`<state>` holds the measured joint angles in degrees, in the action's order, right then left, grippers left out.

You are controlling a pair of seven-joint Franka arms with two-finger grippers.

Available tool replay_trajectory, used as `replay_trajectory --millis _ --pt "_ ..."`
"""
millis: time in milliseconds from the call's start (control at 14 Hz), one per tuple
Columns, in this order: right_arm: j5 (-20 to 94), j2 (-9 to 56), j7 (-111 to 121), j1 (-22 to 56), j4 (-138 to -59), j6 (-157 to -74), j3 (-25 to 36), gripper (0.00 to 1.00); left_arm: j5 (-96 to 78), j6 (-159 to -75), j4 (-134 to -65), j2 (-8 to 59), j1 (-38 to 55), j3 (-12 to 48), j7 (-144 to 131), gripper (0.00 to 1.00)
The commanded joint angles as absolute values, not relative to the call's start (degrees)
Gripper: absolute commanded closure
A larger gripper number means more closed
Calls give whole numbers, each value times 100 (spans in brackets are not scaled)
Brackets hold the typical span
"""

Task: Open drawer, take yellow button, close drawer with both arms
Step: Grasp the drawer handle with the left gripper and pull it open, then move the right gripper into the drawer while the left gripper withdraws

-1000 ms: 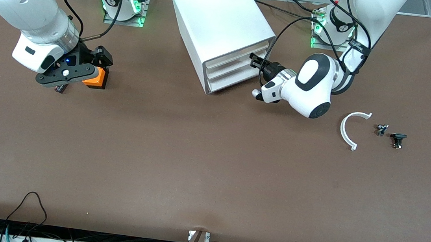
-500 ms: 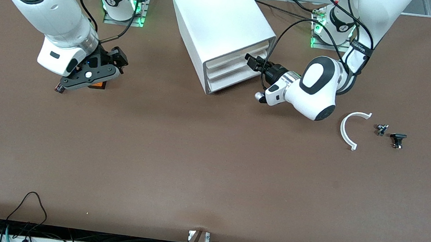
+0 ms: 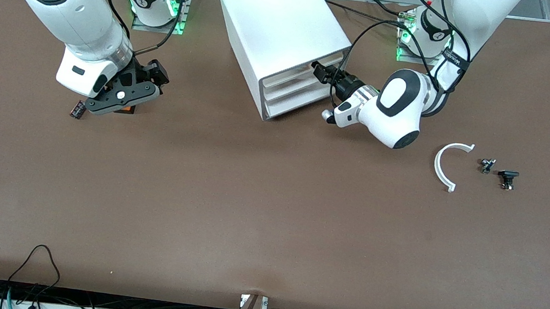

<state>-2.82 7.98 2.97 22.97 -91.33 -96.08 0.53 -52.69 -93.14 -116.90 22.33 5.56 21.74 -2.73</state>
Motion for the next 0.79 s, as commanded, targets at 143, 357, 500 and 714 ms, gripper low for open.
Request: replay_trajectory --millis 143,357,500,714 --pt "-246 879 334 2312 -9026 -9606 79 0 -5406 -9492 -11655 2215 466 2189 -202 100" --pt "-246 905 316 2355 -8939 -9606 70 0 -5379 -9553 -11260 2232 448 1812 -211 100" --pt "-237 958 360 2355 -8869 -9606 70 0 -5379 -9606 -11110 2311 422 1583 -211 100" --pt "-176 1019 352 2478 -8772 -9668 62 0 -5239 -9913 -11013 2364 369 1477 -202 100"
